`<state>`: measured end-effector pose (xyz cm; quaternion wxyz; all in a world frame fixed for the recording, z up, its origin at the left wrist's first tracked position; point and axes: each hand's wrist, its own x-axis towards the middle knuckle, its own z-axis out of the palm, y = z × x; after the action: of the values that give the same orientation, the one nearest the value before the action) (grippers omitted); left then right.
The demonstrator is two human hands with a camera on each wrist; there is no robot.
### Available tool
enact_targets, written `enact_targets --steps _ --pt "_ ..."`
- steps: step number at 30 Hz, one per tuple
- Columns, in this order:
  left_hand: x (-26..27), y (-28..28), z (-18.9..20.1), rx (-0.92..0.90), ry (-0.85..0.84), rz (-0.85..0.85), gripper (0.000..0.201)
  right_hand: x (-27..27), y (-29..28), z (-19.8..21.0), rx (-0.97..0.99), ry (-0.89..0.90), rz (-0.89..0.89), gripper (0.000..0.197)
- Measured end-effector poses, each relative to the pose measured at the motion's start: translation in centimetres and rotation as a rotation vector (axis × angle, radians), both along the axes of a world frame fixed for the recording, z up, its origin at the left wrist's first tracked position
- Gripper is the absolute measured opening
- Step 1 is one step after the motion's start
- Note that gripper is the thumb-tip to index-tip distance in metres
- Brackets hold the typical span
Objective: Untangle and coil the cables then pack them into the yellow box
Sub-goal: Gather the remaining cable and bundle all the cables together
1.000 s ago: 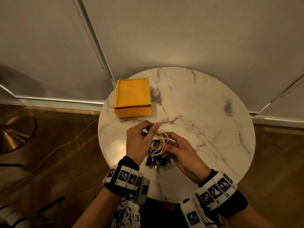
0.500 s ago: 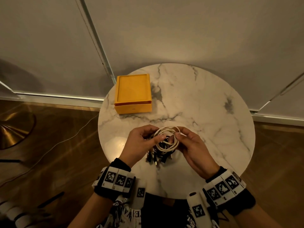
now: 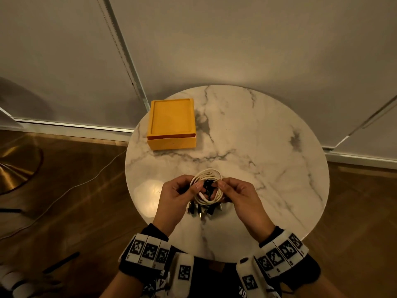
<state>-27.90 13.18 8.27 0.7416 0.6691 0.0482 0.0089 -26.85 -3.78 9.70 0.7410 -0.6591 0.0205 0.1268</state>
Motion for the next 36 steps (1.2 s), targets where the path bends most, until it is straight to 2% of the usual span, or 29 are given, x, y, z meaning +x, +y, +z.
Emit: enact_targets --steps 2,7,11,14,18,21,23,24,28,32,34,36 --pt "-0.2 -0.1 0.0 -0.059 0.033 -0.014 0.022 0.1 0.1 -0.2 -0.024 -0.032 -0.026 0.02" --pt "-0.2 -0.4 0.2 -0.282 0.137 -0.083 0.014 0.3 0.3 -0.2 -0.044 -0.091 -0.071 0.018" --pt "-0.1 -0.4 0.8 -0.438 0.217 -0.151 0.017 0.5 0.3 0.0 0.07 -0.041 -0.078 0.02" --pt "0.2 0.5 0.3 -0.286 0.162 -0.146 0.02 0.4 0.4 0.2 0.213 0.042 -0.034 0.023" --pt "0.3 1.2 -0.2 -0.017 0.007 -0.112 0.025 0.2 0.7 0.0 0.224 0.065 0.04 0.022" --pt "0.3 1.5 -0.6 0.359 -0.15 -0.11 0.033 0.3 0.5 -0.2 0.174 0.073 0.062 0.021" --pt "0.3 1.5 -0.6 0.615 -0.266 -0.099 0.029 0.4 0.4 -0.4 0.097 0.049 0.066 0.02" --pt "0.2 1.5 -0.4 0.678 -0.316 -0.1 0.025 0.5 0.3 -0.4 0.031 0.018 0.075 0.018" --pt "0.6 1.6 -0.3 0.739 -0.356 -0.139 0.026 0.4 -0.1 -0.6 -0.208 -0.088 0.177 0.014" --pt "0.6 1.3 -0.2 0.68 -0.214 -0.224 0.016 0.6 -0.8 -0.9 -0.452 -0.226 0.208 0.02" --pt "0.3 1.1 0.0 0.555 -0.117 -0.262 0.014 0.5 -1.0 -1.1 -0.428 -0.23 0.205 0.02" --pt "-0.3 0.8 0.1 0.49 -0.089 -0.286 0.03 0.1 -0.9 -1.4 -0.336 -0.151 0.223 0.018"
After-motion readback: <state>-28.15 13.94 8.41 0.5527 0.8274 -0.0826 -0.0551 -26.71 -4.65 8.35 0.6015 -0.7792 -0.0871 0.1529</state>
